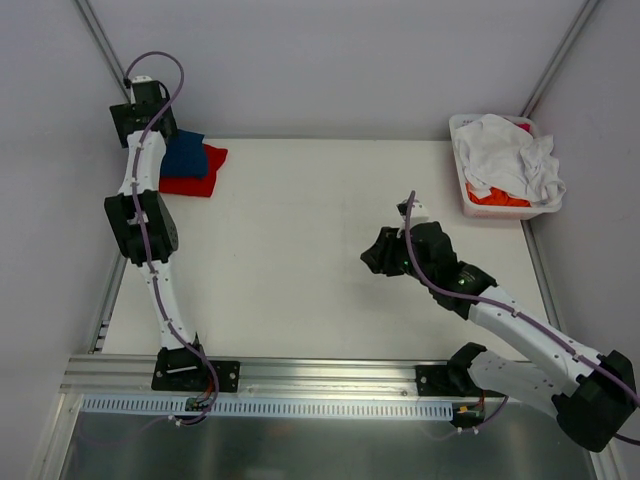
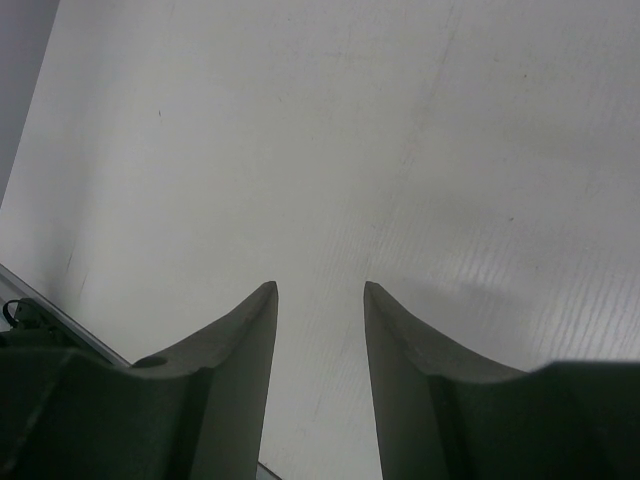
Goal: Fold and stack the t-shirts
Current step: Neatly place the folded tshirt to the corner
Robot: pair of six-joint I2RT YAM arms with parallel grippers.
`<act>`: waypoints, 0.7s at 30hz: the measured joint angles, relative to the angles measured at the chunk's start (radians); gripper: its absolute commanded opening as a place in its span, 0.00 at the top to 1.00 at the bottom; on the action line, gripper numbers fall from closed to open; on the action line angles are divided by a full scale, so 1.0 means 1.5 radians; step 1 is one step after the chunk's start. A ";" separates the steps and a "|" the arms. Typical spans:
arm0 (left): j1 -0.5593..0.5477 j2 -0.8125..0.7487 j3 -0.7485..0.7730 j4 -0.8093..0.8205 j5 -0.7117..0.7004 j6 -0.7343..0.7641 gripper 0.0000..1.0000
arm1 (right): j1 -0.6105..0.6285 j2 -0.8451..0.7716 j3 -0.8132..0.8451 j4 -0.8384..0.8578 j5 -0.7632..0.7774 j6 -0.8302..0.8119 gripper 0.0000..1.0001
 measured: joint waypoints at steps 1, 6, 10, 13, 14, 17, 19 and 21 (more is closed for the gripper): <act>0.000 -0.013 0.000 0.000 -0.004 -0.002 0.01 | 0.000 0.001 -0.001 0.001 -0.001 0.000 0.57; -0.007 -0.101 0.002 0.004 -0.021 -0.010 0.01 | -0.001 0.005 -0.008 0.008 -0.009 0.003 0.57; -0.029 -0.120 0.039 0.014 -0.018 -0.014 0.01 | -0.001 0.009 -0.008 0.017 -0.019 0.007 0.57; -0.053 -0.111 0.052 0.020 0.002 -0.014 0.01 | -0.001 0.009 -0.008 0.020 -0.021 0.008 0.57; -0.060 -0.104 0.054 0.022 0.009 -0.014 0.01 | -0.001 0.009 -0.008 0.022 -0.021 0.009 0.57; -0.076 -0.067 0.058 0.022 0.039 -0.014 0.01 | -0.001 0.011 -0.009 0.024 -0.021 0.010 0.57; -0.079 -0.034 0.061 0.022 0.057 -0.014 0.01 | -0.001 0.012 -0.014 0.028 -0.021 0.010 0.57; -0.078 -0.001 0.066 0.021 0.070 -0.017 0.01 | -0.001 0.013 -0.020 0.028 -0.021 0.011 0.57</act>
